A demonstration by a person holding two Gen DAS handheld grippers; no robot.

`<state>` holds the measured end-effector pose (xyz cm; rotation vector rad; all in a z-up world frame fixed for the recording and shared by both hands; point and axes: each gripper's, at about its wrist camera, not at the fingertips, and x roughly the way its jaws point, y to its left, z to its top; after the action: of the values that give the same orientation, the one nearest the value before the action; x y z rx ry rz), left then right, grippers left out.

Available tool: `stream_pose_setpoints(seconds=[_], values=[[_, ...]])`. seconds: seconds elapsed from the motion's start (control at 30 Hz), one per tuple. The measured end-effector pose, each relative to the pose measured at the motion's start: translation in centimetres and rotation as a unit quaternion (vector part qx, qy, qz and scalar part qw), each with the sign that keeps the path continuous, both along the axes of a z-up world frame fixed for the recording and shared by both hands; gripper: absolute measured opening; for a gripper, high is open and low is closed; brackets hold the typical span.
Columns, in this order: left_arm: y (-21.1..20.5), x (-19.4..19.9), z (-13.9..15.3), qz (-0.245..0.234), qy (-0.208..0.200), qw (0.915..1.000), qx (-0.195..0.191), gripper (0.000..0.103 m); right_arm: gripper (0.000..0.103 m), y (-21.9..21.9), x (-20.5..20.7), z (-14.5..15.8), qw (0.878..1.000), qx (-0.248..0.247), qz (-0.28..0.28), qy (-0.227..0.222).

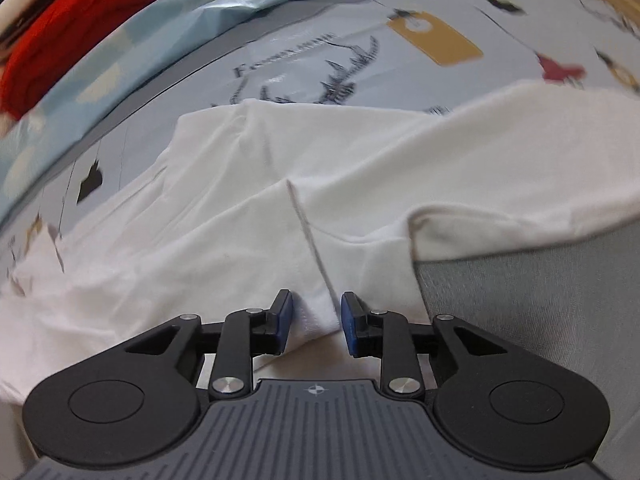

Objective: Fold small clothes

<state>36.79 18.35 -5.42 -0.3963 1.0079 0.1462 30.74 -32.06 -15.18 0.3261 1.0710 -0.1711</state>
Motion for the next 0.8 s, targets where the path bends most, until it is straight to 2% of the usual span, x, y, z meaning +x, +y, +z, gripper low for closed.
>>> stream_pose_setpoints(seconds=[0.03, 0.07, 0.13, 0.2, 0.27, 0.33, 0.4, 0.47, 0.53, 0.8], values=[[0.1, 0.1, -0.1, 0.0, 0.002, 1.0, -0.001, 0.023, 0.009, 0.2, 0.0, 0.1, 1.0, -0.011, 0.012, -0.005], [0.1, 0.1, -0.2, -0.001, 0.004, 1.0, -0.001, 0.023, 0.006, 0.5, 0.0, 0.3, 0.999, -0.021, 0.022, -0.013], [0.0, 0.1, -0.4, -0.002, 0.007, 1.0, 0.0, 0.023, 0.002, 0.6, -0.1, 1.4, 0.998, -0.013, 0.034, -0.043], [0.3, 0.1, -0.4, 0.005, 0.008, 1.0, -0.001, 0.023, 0.001, 0.4, -0.6, 4.2, 0.994, -0.008, 0.034, -0.102], [0.5, 0.1, -0.5, 0.013, 0.009, 0.9999, -0.002, 0.023, 0.001, -0.3, -1.5, 7.4, 0.984, 0.005, 0.018, -0.178], [0.3, 0.2, -0.6, 0.012, 0.01, 0.9999, -0.004, 0.023, 0.001, -1.1, -2.2, 9.2, 0.976, -0.013, -0.006, -0.219], [-0.3, 0.3, -0.8, 0.002, 0.013, 0.9999, -0.003, 0.023, 0.001, -2.5, -1.9, 8.5, 0.979, -0.026, -0.049, -0.199], [-1.1, 0.5, -1.2, -0.01, 0.019, 0.9998, -0.003, 0.023, 0.001, -4.2, -1.3, 6.1, 0.986, -0.013, -0.084, -0.142], [-1.9, 0.7, -1.7, -0.022, 0.027, 0.9994, -0.005, 0.023, 0.001, -5.4, -1.0, 4.5, 0.989, -0.003, -0.099, -0.108], [-4.9, 1.0, -4.9, -0.08, 0.059, 0.9949, -0.012, 0.026, 0.001, -6.0, -0.9, 4.3, 0.99, 0.004, -0.093, -0.107]])
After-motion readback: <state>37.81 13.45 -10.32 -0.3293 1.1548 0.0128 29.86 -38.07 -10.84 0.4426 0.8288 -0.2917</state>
